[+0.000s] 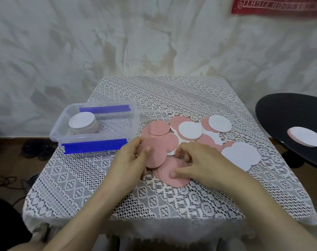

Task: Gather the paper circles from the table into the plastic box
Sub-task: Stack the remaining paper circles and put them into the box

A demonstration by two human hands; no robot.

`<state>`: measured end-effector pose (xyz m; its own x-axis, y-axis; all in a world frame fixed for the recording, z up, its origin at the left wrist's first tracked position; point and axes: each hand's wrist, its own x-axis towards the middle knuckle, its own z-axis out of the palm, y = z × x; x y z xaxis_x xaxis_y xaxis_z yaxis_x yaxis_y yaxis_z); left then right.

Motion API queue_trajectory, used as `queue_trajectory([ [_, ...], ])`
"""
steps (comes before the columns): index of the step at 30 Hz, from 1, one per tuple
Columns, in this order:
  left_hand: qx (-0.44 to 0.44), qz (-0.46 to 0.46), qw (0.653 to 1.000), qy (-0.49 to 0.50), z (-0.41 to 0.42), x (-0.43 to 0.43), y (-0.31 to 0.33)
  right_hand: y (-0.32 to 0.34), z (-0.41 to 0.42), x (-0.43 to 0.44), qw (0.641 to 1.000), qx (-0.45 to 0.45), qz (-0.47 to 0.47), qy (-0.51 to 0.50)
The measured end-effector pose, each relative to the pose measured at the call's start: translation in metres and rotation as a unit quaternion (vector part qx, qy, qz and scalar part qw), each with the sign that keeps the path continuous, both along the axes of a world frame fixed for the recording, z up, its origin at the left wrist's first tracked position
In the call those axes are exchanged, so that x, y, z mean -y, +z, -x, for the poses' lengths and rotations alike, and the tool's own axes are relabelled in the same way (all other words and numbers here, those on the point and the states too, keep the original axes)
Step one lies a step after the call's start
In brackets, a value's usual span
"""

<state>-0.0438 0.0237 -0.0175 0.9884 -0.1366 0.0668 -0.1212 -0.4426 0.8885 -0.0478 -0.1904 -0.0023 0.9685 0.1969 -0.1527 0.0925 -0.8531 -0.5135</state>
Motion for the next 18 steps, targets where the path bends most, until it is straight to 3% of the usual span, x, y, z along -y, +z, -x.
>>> queue_trajectory([
  [6,-0.006,0.008,1.000,-0.005,-0.003,0.001,-0.001,0.002,-0.008,0.001,0.999,-0.009,-0.040,-0.015],
  [18,-0.022,0.020,0.999,-0.016,-0.006,0.008,0.003,-0.005,-0.029,0.023,0.989,0.090,-0.097,-0.061],
])
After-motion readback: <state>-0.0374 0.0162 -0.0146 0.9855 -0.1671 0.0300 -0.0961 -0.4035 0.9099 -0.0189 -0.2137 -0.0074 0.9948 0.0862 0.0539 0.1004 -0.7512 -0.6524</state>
